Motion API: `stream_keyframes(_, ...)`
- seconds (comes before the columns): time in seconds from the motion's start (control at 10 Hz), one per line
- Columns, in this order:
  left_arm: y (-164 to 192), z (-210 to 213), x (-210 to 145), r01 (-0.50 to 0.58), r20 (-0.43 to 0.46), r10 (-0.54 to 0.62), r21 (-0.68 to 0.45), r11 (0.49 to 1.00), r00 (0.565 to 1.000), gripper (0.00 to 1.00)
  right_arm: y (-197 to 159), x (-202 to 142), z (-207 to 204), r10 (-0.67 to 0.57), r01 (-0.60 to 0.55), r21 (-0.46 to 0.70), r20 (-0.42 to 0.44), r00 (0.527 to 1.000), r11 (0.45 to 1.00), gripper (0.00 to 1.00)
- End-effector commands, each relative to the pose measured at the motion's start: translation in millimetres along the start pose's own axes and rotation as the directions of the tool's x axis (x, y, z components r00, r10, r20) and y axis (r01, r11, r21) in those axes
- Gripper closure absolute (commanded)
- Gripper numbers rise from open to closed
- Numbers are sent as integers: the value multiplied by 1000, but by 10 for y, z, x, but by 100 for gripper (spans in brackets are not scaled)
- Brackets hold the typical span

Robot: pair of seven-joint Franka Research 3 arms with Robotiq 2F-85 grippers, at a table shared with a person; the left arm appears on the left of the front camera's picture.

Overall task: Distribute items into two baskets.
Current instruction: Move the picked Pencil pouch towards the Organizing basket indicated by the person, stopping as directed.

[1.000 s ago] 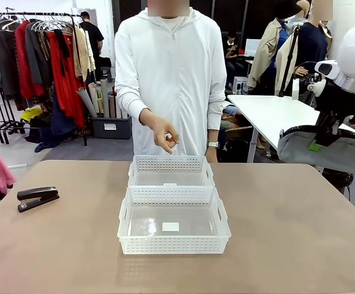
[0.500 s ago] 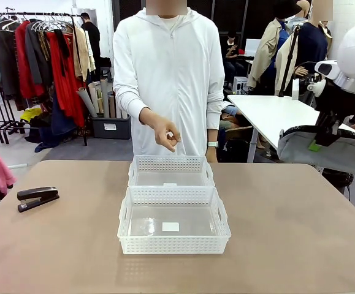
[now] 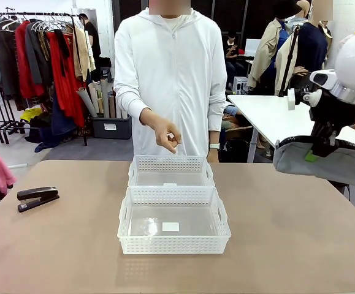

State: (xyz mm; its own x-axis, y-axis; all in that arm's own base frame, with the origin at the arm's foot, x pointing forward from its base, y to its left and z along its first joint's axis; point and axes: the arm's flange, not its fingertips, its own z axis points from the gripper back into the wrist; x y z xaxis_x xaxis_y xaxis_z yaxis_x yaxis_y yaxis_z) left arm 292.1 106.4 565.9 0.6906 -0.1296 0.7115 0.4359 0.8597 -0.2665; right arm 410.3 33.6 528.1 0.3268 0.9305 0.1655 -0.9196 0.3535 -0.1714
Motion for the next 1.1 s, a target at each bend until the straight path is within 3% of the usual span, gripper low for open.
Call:
stream_keyframes(0.0, -9, -3, 0, 2, 2, -2, -3, 1000, 1000, 0, 179, -1, -54, 66, -67, 7, 32, 997, 998, 100)
stream_keyframes(0.5, -9, -3, 0, 2, 2, -2, -3, 1000, 1000, 0, 588, 231, -155, 192, -196, 62, 64, 979, 979, 100)
stream_keyframes(1.0, -9, -3, 0, 2, 2, -2, -3, 1000, 1000, 0, 765, 548, -285, 267, -274, 82, 91, 959, 958, 100)
